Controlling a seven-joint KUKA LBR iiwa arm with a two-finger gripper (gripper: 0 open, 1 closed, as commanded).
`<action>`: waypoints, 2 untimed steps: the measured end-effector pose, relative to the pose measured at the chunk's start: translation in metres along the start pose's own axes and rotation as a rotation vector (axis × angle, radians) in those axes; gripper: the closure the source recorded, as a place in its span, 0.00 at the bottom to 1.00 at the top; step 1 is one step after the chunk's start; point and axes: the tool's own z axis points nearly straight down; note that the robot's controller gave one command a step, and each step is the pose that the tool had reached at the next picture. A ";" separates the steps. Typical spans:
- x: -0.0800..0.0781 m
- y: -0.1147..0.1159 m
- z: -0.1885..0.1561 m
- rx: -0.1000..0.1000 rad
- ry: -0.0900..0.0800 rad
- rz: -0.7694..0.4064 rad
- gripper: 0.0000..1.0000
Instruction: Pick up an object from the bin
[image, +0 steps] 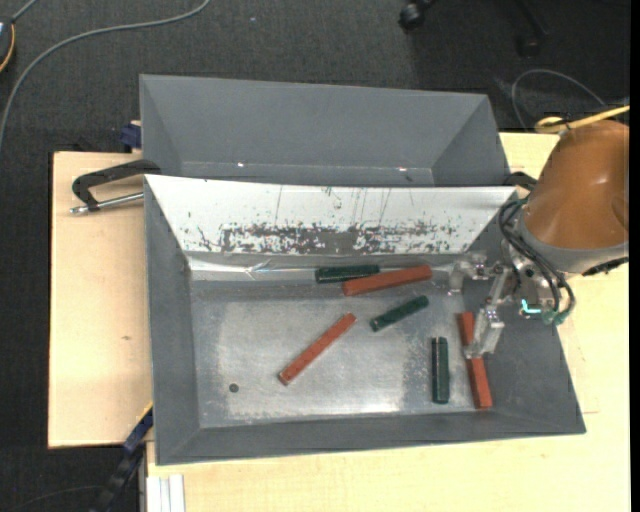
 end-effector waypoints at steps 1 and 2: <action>-0.016 0.029 0.091 -0.002 0.002 -0.136 0.00; -0.018 0.028 0.086 0.001 -0.006 -0.136 1.00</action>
Offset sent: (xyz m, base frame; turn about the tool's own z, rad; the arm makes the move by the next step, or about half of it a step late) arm 0.0158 0.0270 -0.0890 -0.1353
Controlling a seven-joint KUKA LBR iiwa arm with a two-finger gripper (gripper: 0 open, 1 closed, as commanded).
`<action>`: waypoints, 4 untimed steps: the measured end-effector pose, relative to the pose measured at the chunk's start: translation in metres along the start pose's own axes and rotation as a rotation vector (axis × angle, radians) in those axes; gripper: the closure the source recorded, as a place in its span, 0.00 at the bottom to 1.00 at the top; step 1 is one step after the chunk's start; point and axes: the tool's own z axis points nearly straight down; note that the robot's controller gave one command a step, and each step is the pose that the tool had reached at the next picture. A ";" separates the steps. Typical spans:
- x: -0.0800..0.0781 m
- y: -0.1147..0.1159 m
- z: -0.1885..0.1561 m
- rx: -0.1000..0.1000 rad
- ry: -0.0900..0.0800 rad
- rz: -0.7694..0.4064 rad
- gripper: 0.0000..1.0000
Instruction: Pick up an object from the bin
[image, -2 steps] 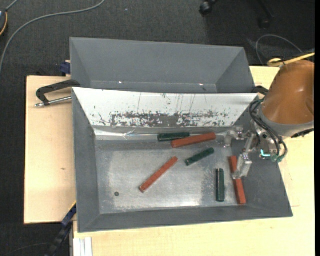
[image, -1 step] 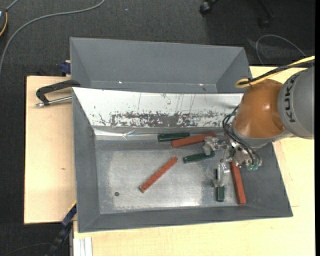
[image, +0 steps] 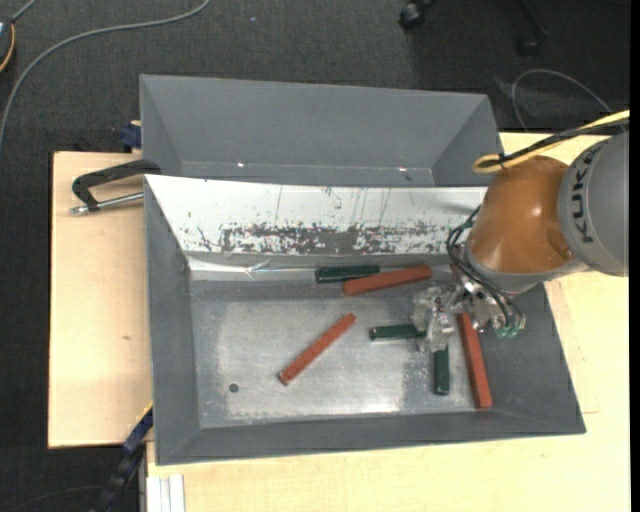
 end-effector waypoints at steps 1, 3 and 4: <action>-0.019 -0.017 -0.160 0.004 -0.010 -0.164 1.00; 0.006 -0.055 -0.129 -0.001 0.003 -0.258 0.00; -0.023 -0.012 0.006 -0.007 0.009 -0.343 0.00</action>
Offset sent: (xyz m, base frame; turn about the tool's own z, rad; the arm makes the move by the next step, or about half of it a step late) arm 0.0163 -0.0142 0.1537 -0.1653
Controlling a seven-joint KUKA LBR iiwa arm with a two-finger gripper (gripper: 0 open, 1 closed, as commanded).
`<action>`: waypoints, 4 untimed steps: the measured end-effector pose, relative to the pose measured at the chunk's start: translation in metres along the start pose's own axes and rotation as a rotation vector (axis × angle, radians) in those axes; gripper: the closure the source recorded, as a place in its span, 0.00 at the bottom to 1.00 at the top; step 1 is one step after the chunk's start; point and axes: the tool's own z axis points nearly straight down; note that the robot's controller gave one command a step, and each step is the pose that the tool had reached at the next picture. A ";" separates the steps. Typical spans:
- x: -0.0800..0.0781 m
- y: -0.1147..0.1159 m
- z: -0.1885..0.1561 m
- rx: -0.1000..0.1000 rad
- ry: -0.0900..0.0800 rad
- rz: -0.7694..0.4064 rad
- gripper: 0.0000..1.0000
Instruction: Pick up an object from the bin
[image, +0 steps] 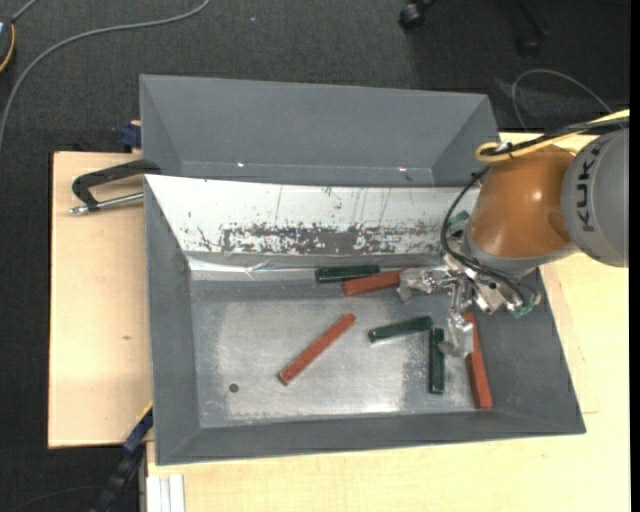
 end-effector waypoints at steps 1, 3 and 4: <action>-0.012 0.033 -0.005 0.006 -0.004 -0.352 0.00; -0.012 0.033 -0.005 0.007 -0.006 -0.350 0.00; -0.022 0.115 -0.059 0.006 -0.008 -0.450 0.00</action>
Offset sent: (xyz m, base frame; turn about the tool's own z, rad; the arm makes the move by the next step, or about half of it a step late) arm -0.0064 0.0332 0.0031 -0.3532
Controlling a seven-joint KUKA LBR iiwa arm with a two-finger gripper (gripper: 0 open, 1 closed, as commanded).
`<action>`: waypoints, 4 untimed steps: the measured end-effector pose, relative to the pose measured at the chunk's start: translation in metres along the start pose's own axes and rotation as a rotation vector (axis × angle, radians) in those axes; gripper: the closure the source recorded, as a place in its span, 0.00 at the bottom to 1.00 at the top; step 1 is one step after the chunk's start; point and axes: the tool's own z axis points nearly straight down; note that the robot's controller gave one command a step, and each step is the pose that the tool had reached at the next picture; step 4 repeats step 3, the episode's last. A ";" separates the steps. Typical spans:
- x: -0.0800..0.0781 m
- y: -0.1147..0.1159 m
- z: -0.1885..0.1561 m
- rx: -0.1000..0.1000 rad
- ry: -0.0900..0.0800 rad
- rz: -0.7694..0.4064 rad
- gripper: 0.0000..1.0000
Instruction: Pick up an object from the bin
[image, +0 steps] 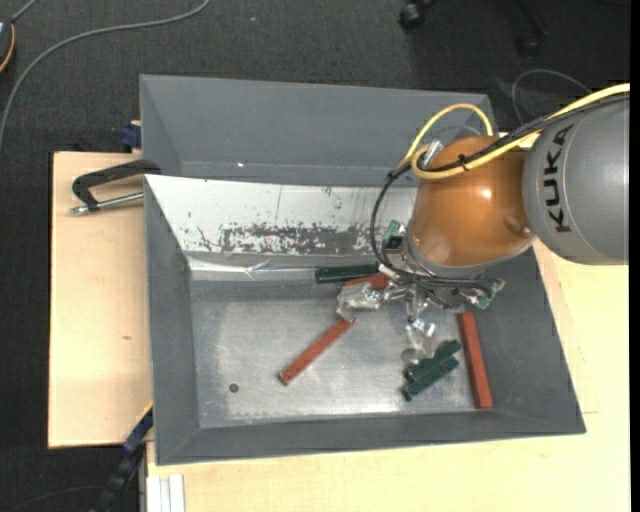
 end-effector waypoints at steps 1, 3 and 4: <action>-0.042 0.033 0.053 -0.005 0.005 -0.182 0.00; -0.056 0.043 -0.098 0.005 -0.001 -0.409 1.00; -0.056 0.043 -0.098 0.005 -0.001 -0.409 1.00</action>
Offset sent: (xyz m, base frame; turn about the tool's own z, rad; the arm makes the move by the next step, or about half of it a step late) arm -0.0005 0.0504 -0.0529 -0.1820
